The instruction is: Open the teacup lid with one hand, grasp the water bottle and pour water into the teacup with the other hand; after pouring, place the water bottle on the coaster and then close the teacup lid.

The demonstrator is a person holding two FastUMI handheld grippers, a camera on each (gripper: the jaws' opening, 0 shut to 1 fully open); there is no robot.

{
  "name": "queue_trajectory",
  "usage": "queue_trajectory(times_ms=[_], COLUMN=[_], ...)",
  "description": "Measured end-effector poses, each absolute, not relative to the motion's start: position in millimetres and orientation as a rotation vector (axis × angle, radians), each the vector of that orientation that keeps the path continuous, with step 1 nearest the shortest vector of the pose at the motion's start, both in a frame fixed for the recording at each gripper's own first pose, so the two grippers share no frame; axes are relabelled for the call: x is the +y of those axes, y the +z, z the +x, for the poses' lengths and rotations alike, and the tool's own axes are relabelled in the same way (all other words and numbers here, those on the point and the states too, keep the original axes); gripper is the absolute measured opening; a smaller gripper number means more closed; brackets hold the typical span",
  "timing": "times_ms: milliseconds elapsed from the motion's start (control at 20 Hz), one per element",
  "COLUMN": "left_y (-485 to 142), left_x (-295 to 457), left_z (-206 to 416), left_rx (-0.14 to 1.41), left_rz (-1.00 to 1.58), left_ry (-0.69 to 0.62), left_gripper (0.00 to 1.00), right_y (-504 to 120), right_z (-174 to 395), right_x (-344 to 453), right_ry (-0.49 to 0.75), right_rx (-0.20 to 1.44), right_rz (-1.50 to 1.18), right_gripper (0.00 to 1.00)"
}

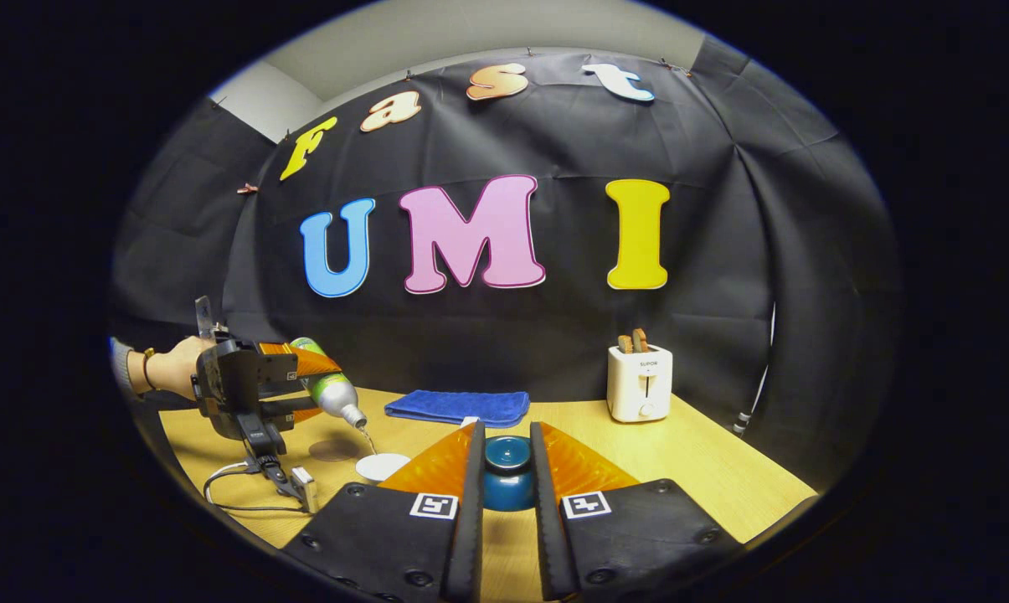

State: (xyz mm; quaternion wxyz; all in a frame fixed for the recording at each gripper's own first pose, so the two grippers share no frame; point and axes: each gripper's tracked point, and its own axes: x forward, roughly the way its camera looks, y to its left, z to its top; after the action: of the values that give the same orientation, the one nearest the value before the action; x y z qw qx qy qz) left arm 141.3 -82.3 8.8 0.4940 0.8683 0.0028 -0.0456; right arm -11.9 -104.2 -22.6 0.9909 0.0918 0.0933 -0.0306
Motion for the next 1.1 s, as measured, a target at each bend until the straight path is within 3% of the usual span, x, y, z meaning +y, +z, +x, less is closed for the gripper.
queue_trajectory(times_ms=[800,1100], left_y=[47,58], left_x=[-110,-116], left_z=[153,149], left_rx=[-0.178,-0.202], left_rz=[2.449,2.458], left_ry=[-0.127,-0.125], left_gripper=[0.81,0.81], right_y=[-20,-19], right_z=[-13,-14], right_x=[-106,-107], right_ry=[-0.057,-0.056], right_rx=[0.178,0.176], right_rz=[0.196,0.190], right_gripper=[0.31,0.31])
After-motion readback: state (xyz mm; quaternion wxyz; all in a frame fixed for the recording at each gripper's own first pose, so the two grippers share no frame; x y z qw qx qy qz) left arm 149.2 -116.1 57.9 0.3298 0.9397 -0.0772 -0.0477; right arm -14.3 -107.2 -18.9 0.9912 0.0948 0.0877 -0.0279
